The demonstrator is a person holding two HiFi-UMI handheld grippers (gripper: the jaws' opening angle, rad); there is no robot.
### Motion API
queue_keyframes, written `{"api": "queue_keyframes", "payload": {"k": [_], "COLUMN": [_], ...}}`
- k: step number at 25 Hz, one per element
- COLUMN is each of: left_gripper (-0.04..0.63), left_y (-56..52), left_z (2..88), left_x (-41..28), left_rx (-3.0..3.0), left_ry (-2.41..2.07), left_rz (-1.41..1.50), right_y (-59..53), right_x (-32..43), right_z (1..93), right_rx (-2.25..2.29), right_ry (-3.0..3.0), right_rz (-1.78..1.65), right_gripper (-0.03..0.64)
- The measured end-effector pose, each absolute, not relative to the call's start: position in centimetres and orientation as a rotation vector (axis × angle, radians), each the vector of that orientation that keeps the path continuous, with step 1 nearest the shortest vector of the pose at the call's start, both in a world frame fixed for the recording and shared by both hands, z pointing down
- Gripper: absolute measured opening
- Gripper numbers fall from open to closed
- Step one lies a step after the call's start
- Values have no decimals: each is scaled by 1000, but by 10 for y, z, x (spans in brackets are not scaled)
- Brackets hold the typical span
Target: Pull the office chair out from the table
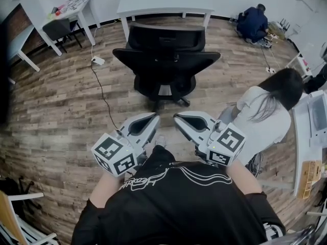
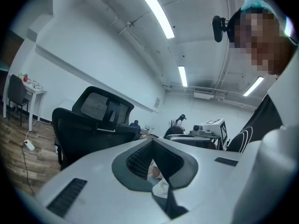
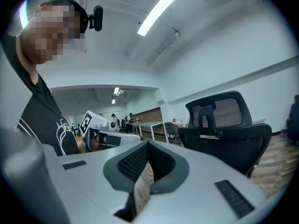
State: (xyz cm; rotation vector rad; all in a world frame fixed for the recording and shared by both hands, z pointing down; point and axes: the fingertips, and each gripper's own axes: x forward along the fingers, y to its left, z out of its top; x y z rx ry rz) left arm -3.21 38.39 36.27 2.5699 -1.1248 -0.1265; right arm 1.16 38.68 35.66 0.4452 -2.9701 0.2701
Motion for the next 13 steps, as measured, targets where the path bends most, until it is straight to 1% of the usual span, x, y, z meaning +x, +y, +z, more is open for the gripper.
{"api": "queue_keyframes", "payload": {"k": [13], "left_gripper": [6], "left_y": [363], "left_z": [367], "left_x": [-31], "left_rx": [2565], "left_ry": [-1122], "left_rz": [-107], "right_y": [363], "right_x": [11], "right_z": [359], "right_rx": [451], "right_ry": [-2971], "right_rz": [268], "right_gripper": [34]}}
